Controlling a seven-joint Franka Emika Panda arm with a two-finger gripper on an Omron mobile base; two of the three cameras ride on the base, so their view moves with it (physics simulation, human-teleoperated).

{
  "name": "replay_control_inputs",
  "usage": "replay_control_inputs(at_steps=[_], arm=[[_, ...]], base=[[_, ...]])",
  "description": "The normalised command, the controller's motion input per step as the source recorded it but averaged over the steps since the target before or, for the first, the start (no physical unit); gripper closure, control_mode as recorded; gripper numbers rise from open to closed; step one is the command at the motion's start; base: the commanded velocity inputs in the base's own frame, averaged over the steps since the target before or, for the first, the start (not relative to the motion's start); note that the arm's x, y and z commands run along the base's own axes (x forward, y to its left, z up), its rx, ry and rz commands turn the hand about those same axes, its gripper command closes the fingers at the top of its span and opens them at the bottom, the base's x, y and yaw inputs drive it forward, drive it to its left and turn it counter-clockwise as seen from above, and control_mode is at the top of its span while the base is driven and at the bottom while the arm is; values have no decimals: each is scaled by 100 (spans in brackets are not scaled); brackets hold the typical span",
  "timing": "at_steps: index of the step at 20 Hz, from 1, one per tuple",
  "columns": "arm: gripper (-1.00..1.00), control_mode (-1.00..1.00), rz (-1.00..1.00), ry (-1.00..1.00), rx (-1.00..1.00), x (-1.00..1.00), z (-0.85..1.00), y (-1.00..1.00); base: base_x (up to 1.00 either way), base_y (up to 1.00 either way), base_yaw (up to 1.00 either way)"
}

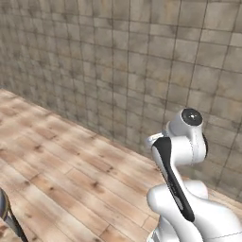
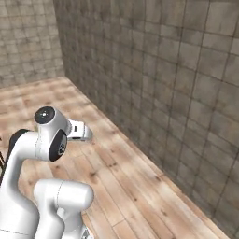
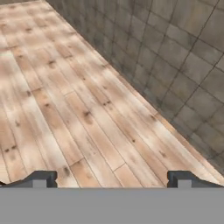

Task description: Place the large bottle from the dining counter next to the other large bottle outside the sink, and place the small bottle from the dining counter next to the other small bottle inside the sink.

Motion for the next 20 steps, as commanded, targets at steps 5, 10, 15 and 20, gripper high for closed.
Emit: replay_control_inputs(at_steps=[5,10,15,20], arm=[[-100,100,0,0,0,0,0,0],[-100,100,0,0,0,0,0,0],[-100,100,0,0,0,0,0,0],[-100,100,0,0,0,0,0,0]], base=[[94,-25,60],[81,-17,62],[76,-6,62],[68,-20,61]])
